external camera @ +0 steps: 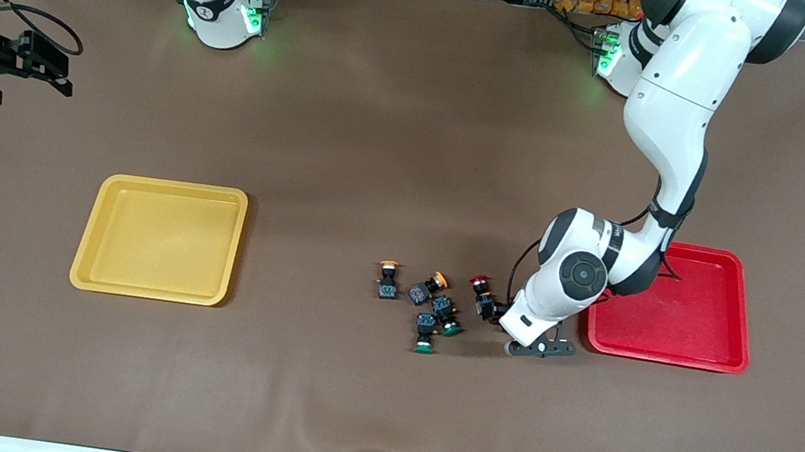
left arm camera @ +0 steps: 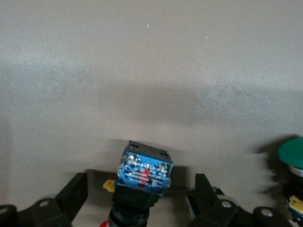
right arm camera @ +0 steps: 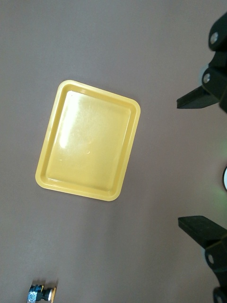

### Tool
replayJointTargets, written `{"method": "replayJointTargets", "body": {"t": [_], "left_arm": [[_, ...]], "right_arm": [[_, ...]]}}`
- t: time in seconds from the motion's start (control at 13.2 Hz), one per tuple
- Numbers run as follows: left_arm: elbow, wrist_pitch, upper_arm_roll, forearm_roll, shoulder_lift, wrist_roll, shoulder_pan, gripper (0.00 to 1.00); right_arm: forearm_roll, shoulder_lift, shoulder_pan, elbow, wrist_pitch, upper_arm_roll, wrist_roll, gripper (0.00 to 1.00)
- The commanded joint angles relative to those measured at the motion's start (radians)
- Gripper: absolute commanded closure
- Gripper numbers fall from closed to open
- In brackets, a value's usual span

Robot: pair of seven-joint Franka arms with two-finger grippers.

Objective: Place red and yellow buttons in trays
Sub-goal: 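Lower the left gripper and grasp a red-capped button, then carry the red button to the red tray while the right gripper reaches out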

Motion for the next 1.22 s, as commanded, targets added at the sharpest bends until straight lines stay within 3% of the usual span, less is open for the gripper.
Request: {"method": "replayJointTargets", "body": {"t": [0.0,0.23,0.46,0.76,1.14], "left_arm": [[0.022,0.002,0.015,-0.003,0.009,-0.020,-0.013,0.24],[0.022,0.000,0.017,-0.003,0.004,-0.023,-0.013,0.57],[0.022,-0.021,0.041,-0.001,-0.025,-0.038,-0.011,0.82],[0.011,-0.182,0.083,0.029,-0.133,-0.013,0.031,0.93],[-0.038,-0.271,0.081,0.032,-0.187,0.155,0.137,0.93]], "right_arm": [[0.021,0.002,-0.016,0.005,0.008,0.002,0.010,0.00],[0.021,0.010,-0.019,0.012,0.010,0.002,0.011,0.00],[0.021,0.041,-0.026,0.030,0.010,0.002,0.010,0.00],[0.009,0.079,-0.029,0.039,0.014,0.002,-0.001,0.00],[0.002,0.237,-0.050,0.071,0.010,0.001,-0.002,0.00]]}}
